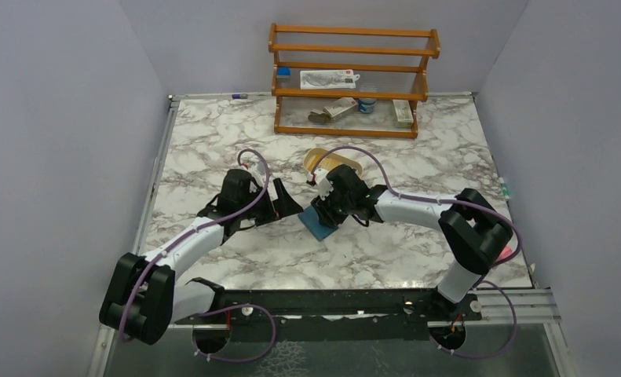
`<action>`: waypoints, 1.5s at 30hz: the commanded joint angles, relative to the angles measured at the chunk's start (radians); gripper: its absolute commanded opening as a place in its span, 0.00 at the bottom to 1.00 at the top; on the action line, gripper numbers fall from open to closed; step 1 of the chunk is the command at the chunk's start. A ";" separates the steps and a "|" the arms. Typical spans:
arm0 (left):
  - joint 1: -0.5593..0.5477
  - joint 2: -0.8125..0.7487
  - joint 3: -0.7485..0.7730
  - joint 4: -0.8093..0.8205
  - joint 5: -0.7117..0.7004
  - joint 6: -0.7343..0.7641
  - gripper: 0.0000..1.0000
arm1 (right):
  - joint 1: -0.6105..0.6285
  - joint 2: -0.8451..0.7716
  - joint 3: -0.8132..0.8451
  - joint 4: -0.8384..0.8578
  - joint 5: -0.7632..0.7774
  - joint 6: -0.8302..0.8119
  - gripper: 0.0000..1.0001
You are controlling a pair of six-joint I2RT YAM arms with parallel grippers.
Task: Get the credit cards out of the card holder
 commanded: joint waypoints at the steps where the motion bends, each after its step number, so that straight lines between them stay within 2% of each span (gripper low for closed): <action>1: -0.039 0.021 -0.040 0.137 -0.090 -0.090 0.99 | 0.006 -0.071 -0.032 0.039 -0.019 -0.007 0.52; 4: -0.047 0.049 -0.043 0.157 -0.110 -0.106 0.99 | 0.006 -0.094 -0.029 0.029 -0.004 -0.045 0.57; 8: -0.069 0.112 -0.026 0.180 -0.125 -0.117 0.99 | 0.006 -0.070 -0.005 0.016 0.010 -0.093 0.57; 25: -0.086 0.212 0.005 0.203 -0.148 -0.119 0.99 | 0.006 0.061 0.032 0.041 -0.062 -0.146 0.50; 28: -0.086 0.226 0.005 0.205 -0.148 -0.118 0.99 | 0.005 0.069 0.026 0.048 -0.067 -0.141 0.40; 30: -0.086 0.233 0.005 0.208 -0.147 -0.118 0.99 | 0.006 0.070 0.021 0.051 -0.060 -0.134 0.26; 32: -0.086 0.239 0.006 0.211 -0.147 -0.119 0.99 | 0.006 0.069 0.017 0.052 -0.047 -0.126 0.05; 33: -0.086 0.242 0.007 0.214 -0.147 -0.119 0.99 | 0.006 0.068 0.015 0.052 -0.037 -0.121 0.01; 39: -0.089 0.263 -0.007 0.275 -0.124 -0.138 0.99 | 0.006 0.043 -0.016 0.075 0.016 -0.046 0.01; 45: -0.103 0.272 -0.027 0.337 -0.107 -0.160 0.99 | 0.005 -0.068 -0.105 0.203 -0.003 0.107 0.01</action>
